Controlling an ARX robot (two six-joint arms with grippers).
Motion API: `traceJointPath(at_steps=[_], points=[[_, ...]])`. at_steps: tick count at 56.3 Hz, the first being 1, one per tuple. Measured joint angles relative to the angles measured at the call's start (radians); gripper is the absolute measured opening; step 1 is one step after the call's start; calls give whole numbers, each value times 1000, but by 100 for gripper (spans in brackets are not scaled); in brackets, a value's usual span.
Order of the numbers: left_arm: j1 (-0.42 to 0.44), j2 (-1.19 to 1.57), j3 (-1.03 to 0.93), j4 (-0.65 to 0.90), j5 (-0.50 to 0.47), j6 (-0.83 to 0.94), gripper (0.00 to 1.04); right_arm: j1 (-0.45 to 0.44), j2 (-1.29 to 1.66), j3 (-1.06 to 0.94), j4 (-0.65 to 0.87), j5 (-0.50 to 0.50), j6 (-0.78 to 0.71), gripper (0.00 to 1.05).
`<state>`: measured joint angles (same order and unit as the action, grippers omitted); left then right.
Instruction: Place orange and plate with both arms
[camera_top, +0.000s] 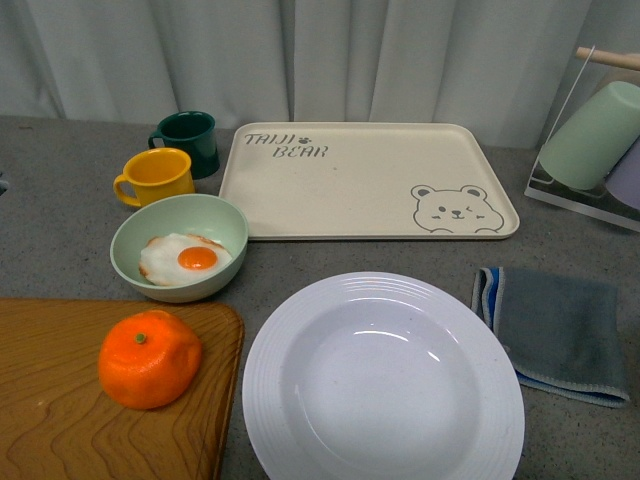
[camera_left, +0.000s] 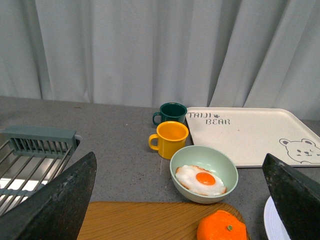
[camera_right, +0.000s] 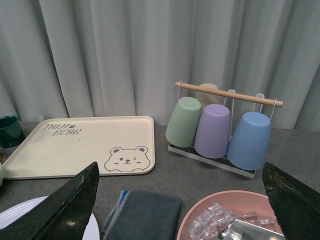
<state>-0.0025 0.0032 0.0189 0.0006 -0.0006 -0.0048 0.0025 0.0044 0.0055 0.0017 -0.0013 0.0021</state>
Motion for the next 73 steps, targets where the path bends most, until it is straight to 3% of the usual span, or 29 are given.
traceJointPath(at_steps=[47, 48, 63, 73], points=[[-3, 4, 2, -5, -14, -2, 98, 0, 0, 0, 0, 0, 0, 95], [-149, 352, 109, -139, -226, -208, 98, 0, -1, 0, 0, 0, 0, 95], [-280, 948, 245, 169, -80, -255, 98, 0, -1, 0, 0, 0, 0, 95], [-304, 1318, 360, 230, -53, -306, 98, 0, -1, 0, 0, 0, 0, 95]])
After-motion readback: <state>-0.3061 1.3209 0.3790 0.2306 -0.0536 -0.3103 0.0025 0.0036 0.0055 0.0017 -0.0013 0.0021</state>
